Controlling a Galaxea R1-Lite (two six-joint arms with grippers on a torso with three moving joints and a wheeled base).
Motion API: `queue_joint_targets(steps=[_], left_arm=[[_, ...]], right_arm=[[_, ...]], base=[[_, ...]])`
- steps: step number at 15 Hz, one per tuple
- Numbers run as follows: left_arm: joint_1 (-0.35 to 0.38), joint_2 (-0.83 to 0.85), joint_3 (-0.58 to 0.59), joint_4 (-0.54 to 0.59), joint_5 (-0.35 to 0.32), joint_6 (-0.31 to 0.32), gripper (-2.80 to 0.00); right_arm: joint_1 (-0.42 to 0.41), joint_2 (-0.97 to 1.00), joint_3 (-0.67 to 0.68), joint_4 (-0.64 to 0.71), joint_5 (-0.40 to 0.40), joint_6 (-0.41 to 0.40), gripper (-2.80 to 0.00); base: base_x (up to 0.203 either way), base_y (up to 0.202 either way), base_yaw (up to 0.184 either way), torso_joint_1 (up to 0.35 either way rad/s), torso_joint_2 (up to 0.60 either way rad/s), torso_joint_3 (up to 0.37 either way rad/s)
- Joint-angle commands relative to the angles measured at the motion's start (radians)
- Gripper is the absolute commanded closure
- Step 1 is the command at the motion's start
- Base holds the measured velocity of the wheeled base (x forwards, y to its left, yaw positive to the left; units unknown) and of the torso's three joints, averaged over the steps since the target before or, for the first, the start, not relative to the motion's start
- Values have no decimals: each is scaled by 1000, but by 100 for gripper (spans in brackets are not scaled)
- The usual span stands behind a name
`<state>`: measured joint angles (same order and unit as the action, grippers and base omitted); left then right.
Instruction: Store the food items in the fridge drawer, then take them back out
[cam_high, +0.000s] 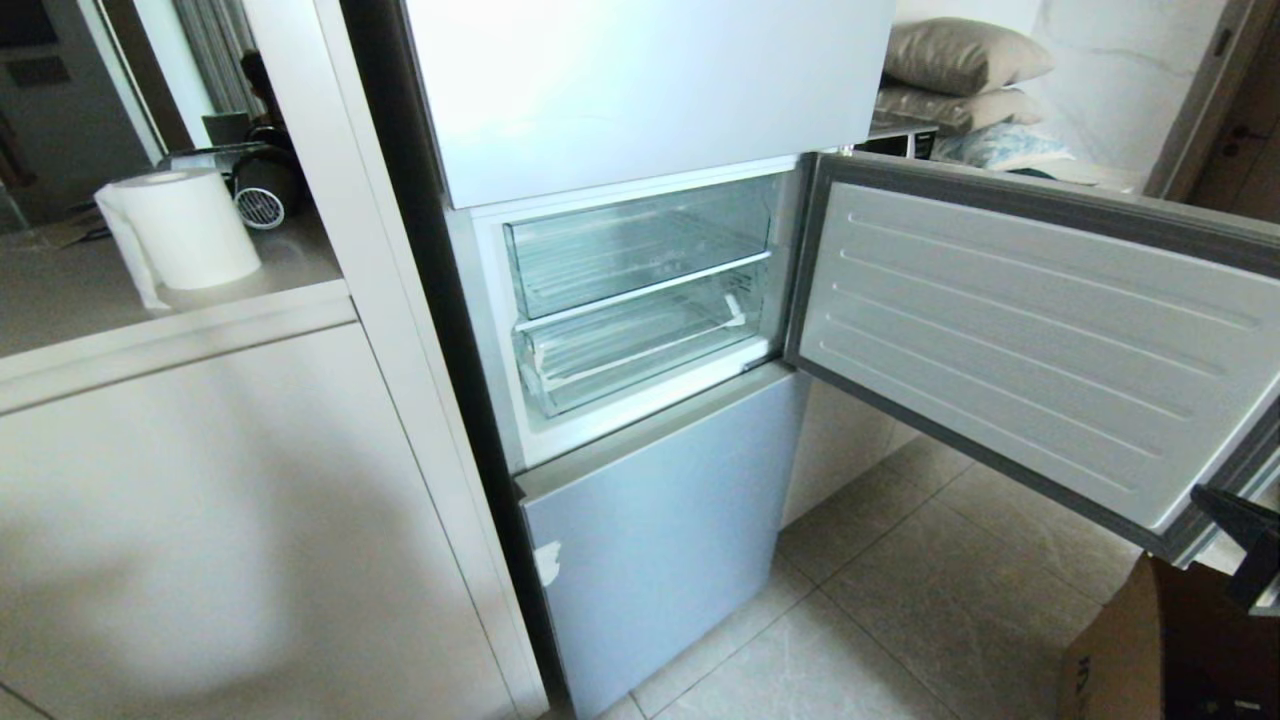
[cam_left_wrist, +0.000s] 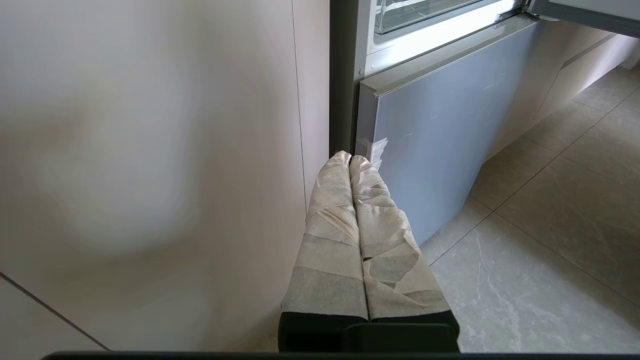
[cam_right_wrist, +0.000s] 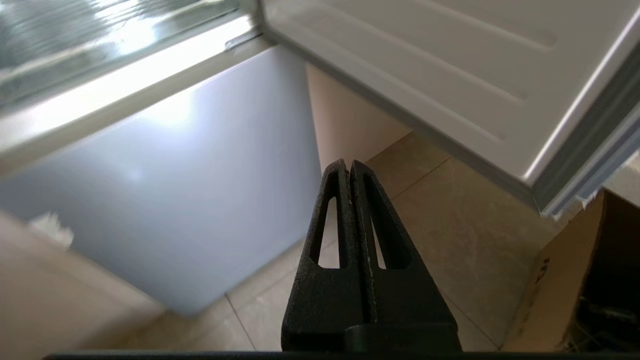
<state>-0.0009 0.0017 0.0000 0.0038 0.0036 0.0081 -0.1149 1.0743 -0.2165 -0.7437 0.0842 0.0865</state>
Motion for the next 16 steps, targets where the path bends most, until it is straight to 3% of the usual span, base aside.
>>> queue_joint_targets(steps=[1, 3, 7, 9, 10, 13, 16], left_arm=[[1, 1, 0, 1, 1, 0, 0], [0, 1, 0, 1, 0, 0, 0], [-1, 1, 0, -1, -1, 1, 0], [-1, 1, 0, -1, -1, 1, 0], [-1, 1, 0, -1, -1, 1, 0], [1, 1, 0, -1, -1, 1, 0], [-1, 1, 0, -1, -1, 1, 0]], right_arm=[[1, -200, 67, 56, 16, -23, 0], [1, -369, 112, 183, 41, -42, 0], [1, -741, 157, 572, 49, -68, 0], [0, -803, 196, 692, -37, -103, 0], [0, -796, 212, 743, -62, -167, 0], [96, -780, 210, 767, -28, -222, 0], [100, -903, 210, 768, -28, -228, 0]], base=[[0, 0, 0, 0, 0, 0], [0, 0, 0, 0, 0, 0], [0, 0, 0, 0, 0, 0], [0, 0, 0, 0, 0, 0], [0, 0, 0, 0, 0, 0], [0, 0, 0, 0, 0, 0], [0, 0, 0, 0, 0, 0]])
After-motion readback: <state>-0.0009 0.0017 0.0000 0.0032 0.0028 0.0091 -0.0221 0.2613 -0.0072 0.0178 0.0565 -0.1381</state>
